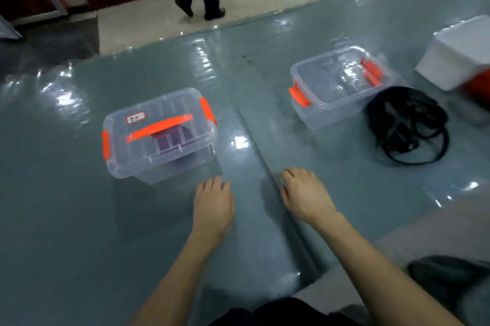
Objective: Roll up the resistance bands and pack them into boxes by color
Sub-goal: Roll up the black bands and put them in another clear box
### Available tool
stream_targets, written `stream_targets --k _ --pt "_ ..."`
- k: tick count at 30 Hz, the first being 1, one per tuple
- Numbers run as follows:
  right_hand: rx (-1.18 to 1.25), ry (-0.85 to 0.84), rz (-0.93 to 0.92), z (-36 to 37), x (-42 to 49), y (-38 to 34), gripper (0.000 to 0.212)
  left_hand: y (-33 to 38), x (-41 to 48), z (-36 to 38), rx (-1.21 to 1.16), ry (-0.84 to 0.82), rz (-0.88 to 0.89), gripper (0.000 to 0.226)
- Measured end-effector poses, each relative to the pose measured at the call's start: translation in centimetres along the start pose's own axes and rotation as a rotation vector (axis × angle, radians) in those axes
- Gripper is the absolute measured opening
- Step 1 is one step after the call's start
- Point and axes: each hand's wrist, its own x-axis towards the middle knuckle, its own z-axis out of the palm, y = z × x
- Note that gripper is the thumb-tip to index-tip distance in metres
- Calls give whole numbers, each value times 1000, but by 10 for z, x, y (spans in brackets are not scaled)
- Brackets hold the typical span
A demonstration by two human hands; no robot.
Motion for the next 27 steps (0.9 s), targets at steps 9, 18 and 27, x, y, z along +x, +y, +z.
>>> stream_targets --k 9,18,27 --pt "-107 80 131 -24 -25 131 39 137 58 4 -15 21 200 58" --pt "-129 165 100 -20 50 314 73 271 115 67 48 -285 16 102" --pt "67 -104 253 -33 123 416 110 328 127 78 20 -512 -239 128"
